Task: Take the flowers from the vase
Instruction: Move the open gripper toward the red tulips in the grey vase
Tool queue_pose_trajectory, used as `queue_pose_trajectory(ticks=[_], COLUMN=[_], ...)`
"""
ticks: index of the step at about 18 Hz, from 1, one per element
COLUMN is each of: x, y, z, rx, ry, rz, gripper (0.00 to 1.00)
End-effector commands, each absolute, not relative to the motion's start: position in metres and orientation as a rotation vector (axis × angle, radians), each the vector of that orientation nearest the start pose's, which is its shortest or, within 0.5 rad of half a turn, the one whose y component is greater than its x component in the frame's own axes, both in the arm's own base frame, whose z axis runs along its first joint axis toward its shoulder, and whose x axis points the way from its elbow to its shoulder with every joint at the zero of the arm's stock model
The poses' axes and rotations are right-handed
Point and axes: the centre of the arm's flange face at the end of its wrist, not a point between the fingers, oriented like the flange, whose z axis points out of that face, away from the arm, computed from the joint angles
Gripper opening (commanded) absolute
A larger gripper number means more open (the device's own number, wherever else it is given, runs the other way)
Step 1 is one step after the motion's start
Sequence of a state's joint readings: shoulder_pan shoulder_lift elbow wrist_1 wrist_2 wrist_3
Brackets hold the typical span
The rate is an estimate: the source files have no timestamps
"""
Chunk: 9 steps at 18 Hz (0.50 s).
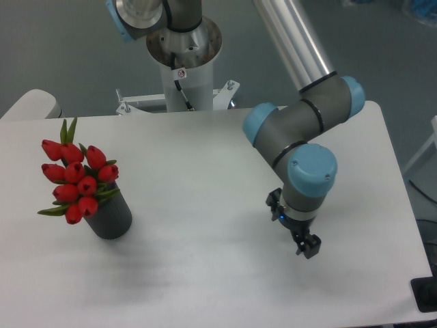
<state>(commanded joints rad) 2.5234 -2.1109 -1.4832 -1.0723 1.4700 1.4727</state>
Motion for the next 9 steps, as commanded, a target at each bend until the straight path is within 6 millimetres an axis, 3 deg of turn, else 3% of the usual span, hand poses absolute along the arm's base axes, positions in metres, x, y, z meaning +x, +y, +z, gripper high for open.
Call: queue_pose_trajectory(ticks=[9], x=[-0.405], y=[0.479], z=[0.29], rx=[-2.705], ry=[0.701], rz=[-0.131], gripper=[1.0])
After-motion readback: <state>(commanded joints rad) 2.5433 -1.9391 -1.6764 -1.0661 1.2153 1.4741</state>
